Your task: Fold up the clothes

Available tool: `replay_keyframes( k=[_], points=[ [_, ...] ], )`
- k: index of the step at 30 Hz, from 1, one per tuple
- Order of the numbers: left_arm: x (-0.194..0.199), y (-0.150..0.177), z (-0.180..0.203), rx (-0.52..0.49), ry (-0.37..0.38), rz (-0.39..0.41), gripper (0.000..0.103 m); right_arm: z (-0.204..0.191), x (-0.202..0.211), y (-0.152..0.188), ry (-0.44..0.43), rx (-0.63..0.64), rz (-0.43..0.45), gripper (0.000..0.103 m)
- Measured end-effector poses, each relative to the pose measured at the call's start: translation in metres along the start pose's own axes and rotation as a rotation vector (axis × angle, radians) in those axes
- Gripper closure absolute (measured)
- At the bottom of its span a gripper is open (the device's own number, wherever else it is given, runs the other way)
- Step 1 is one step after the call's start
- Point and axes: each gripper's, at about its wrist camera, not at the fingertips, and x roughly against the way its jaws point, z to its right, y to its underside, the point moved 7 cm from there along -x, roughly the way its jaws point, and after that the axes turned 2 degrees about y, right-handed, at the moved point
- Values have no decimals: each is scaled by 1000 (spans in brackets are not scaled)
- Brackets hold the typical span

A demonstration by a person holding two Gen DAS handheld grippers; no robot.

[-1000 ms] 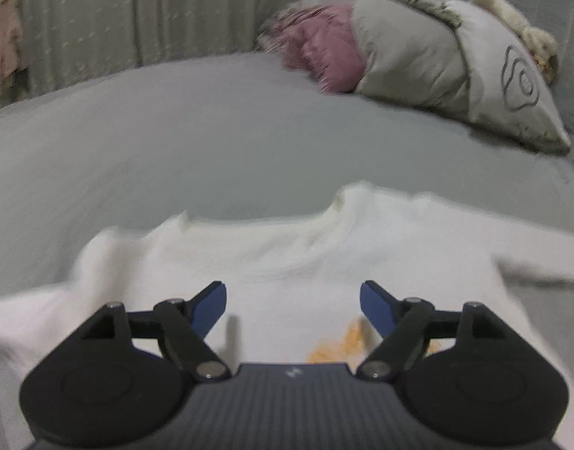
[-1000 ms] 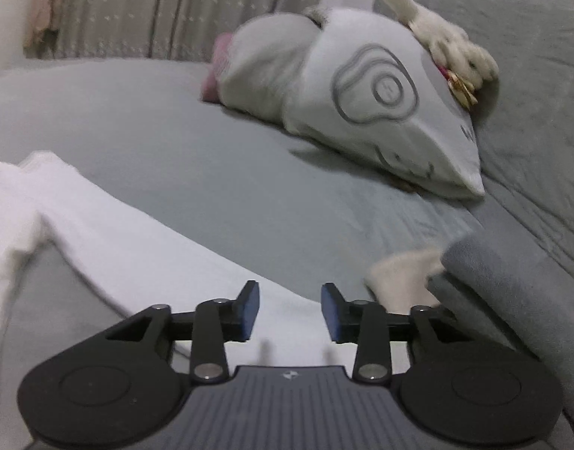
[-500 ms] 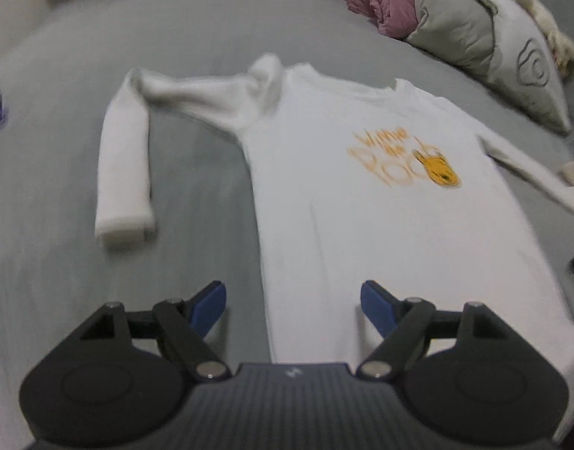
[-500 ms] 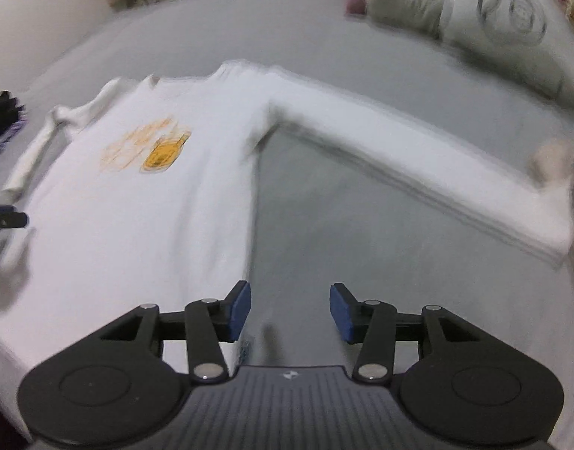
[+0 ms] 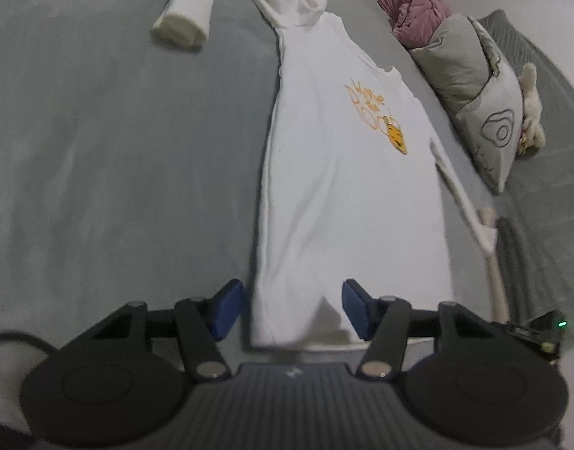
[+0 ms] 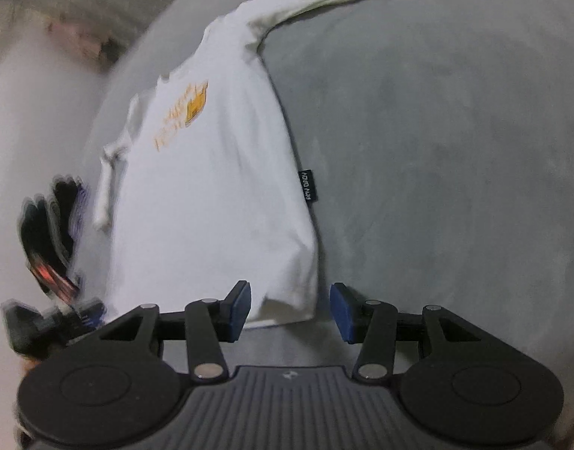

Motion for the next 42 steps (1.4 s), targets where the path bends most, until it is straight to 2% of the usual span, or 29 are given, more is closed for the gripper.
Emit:
replay_keyframes(
  k=[2,4,5,6,7,8,11,13,15,16,18,20,21,22,23,25,27,29,30,32,35,36,38,40,42],
  points=[
    [-7,2,-3,12,0,-2,73,6,-2,-2,-48,-79,17,57],
    [-10,5,-7,8,-14,-3,87,8,-6,-3,-61,-107,28,57],
    [-10,6,-9,14,-13,-1,89,8,-9,-3,-62,-114,33,60],
    [-8,6,-9,18,-9,2,90,6,-11,-3,-44,-96,36,65],
    [-6,6,-9,22,-4,6,90,3,-13,-3,-10,-59,37,88],
    [0,5,-5,11,6,21,91,1,-14,-2,17,-25,35,95],
    [16,5,7,-53,23,58,92,-7,1,-2,-5,46,60,96],
    [16,10,8,-82,3,40,92,-8,16,0,-6,98,76,97],
    [10,15,5,-101,-37,12,92,-6,15,4,56,139,61,97],
    [0,20,0,-129,-88,-11,93,-3,10,7,111,170,44,97],
    [-6,22,-2,-169,-109,-7,90,-1,2,11,199,219,21,97],
    [-2,18,2,-176,-88,-21,82,-6,0,10,234,246,23,95],
    [0,16,4,-180,-78,-27,76,-12,1,9,254,268,25,92],
    [7,10,4,-193,-85,-11,59,-17,1,7,275,290,27,83],
    [15,2,3,-209,-108,24,43,-22,3,6,311,324,39,68],
    [29,-14,2,-238,-164,102,23,-32,7,2,406,408,79,56],
    [38,-36,0,-258,-246,183,18,-42,9,-2,489,481,114,54],
    [42,-63,-6,-234,-328,254,12,-58,6,-11,547,551,165,50],
    [44,-77,-9,-221,-366,289,12,-70,3,-15,545,575,189,50],
    [37,-103,-17,-172,-384,345,12,-95,-5,-21,496,606,232,48],
    [31,-120,-26,-128,-423,440,12,-135,-20,-29,417,657,286,48],
    [30,-124,-29,-127,-452,471,12,-153,-29,-30,384,683,293,48],
    [29,-135,-34,-186,-569,496,12,-187,-51,-31,335,739,297,48],
    [29,-141,-34,-223,-585,503,12,-223,-80,-31,288,805,291,48],
    [25,-149,-32,-258,-507,504,14,-257,-112,-31,238,864,271,48]
  ],
)
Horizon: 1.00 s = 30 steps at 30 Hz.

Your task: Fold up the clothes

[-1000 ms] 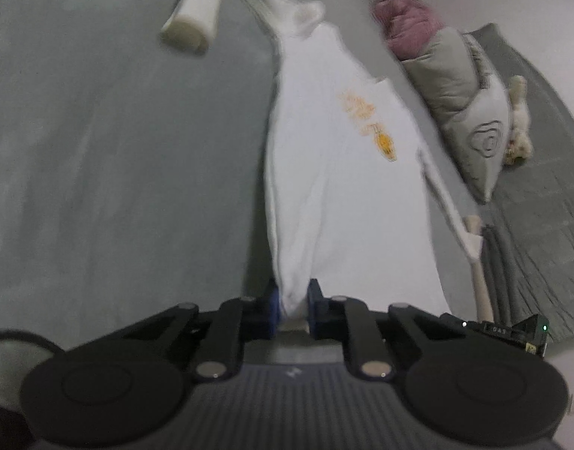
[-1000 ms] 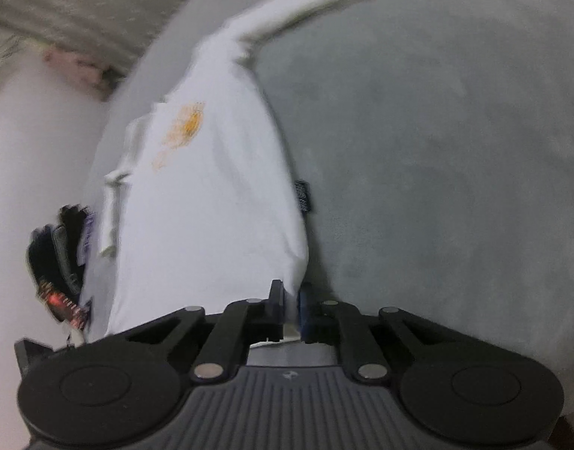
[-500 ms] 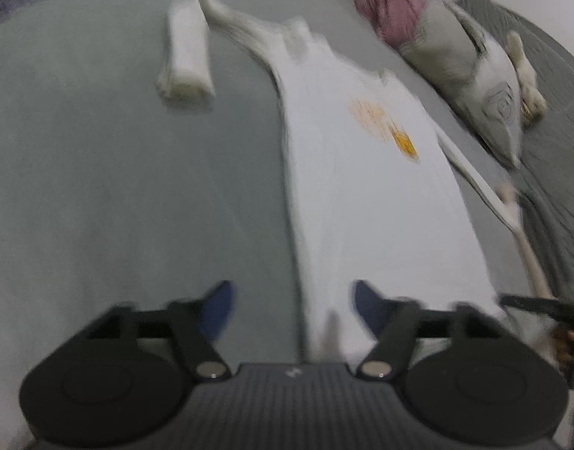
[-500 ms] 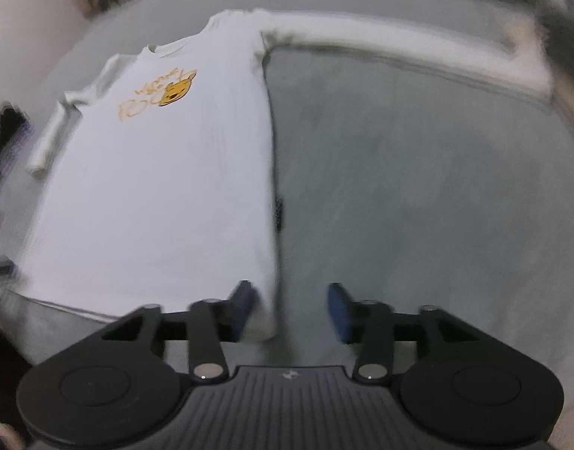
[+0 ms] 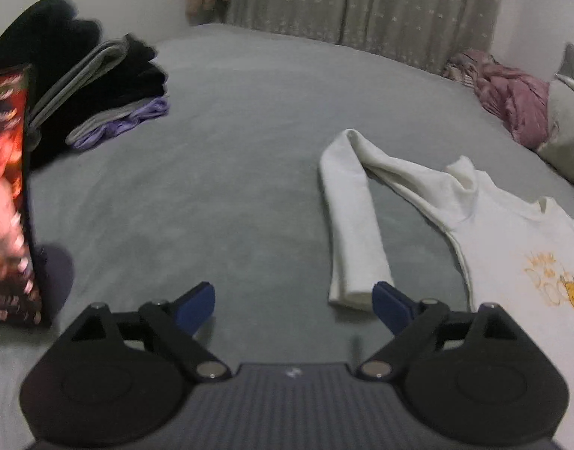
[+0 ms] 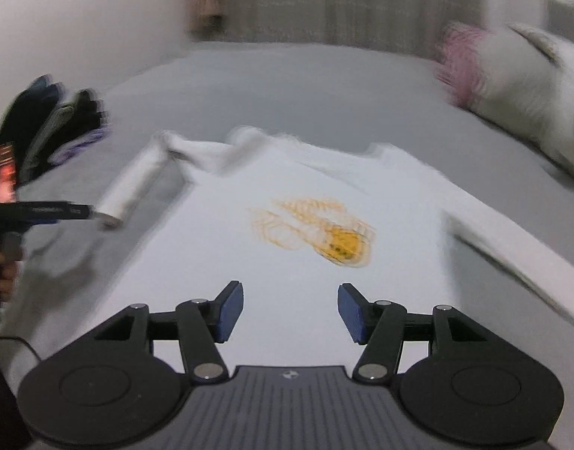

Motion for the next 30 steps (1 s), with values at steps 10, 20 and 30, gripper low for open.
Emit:
replay_keyframes(
  k=[10,20,30],
  points=[
    [-39,-26,-7,2,5,-29,97,-47,-97,-56,-52,-2,20,48],
    [-18,-66,-66,41,-555,264,55,-67,-161,-90,-74,72,20,47],
    [-51,-51,-84,99,-355,141,40,-111,-223,-155,-152,261,44,47]
  ],
)
